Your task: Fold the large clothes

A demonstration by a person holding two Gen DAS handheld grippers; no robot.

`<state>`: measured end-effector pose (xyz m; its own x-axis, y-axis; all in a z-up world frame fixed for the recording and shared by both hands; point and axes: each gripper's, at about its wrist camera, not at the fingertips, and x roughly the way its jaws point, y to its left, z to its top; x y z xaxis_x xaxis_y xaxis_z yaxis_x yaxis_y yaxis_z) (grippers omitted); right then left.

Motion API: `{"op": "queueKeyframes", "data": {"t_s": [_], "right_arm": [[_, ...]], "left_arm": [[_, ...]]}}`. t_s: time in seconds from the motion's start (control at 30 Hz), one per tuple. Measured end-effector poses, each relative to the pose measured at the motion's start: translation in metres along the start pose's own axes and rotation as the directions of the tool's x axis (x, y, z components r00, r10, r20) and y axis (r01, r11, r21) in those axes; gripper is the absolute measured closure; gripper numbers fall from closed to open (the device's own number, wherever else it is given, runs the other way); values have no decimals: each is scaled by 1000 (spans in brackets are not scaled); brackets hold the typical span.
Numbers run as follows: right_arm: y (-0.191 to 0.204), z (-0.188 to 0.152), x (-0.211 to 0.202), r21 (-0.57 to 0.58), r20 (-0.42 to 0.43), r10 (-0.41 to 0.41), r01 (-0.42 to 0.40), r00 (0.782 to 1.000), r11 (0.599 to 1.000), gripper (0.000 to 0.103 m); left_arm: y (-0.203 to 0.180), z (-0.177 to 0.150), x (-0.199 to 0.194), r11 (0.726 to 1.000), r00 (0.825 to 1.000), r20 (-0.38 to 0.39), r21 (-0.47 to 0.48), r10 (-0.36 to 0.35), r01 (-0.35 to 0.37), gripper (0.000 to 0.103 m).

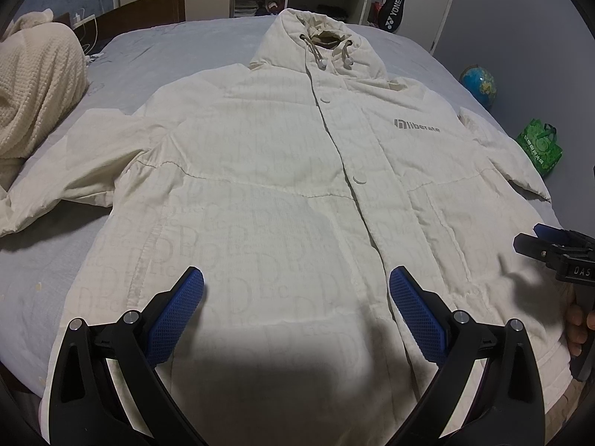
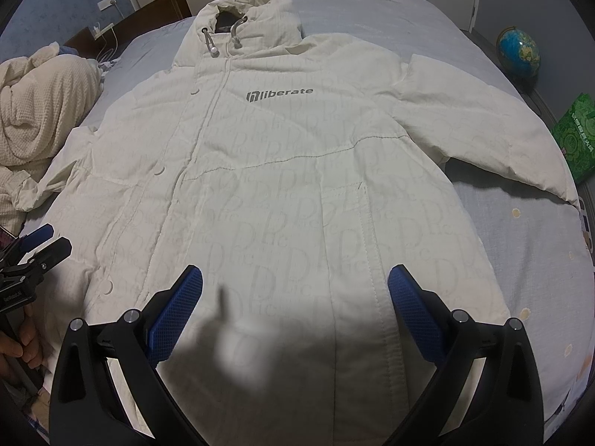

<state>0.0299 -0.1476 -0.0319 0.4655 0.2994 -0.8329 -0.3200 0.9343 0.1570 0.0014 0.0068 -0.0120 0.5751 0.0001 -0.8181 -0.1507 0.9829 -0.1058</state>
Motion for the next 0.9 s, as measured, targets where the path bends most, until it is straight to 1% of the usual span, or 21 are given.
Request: {"op": "queueKeyframes", "data": {"t_s": [0.5, 0.63, 0.73, 0.8, 0.9], "right_arm": [[-1, 1, -1, 2, 2, 3, -3, 1000, 1000, 7], [-5, 4, -5, 20, 18, 19, -20, 1000, 1000, 7], [-21, 10, -15, 84, 48, 58, -62, 997, 995, 7], [-38, 17, -22, 133, 70, 70, -78, 995, 988, 7], [-75, 28, -32, 207, 106, 50, -71, 993, 976, 7]], "left_arm": [[-1, -1, 3, 1000, 1000, -9, -6, 4, -4, 7], [1, 1, 3, 1000, 1000, -14, -19, 7, -7, 7], [9, 4, -2, 998, 1000, -1, -55, 2, -2, 7], [20, 10, -8, 995, 1000, 20, -104, -1, 3, 7], [40, 24, -16, 989, 999, 32, -144, 17, -12, 7]]}}
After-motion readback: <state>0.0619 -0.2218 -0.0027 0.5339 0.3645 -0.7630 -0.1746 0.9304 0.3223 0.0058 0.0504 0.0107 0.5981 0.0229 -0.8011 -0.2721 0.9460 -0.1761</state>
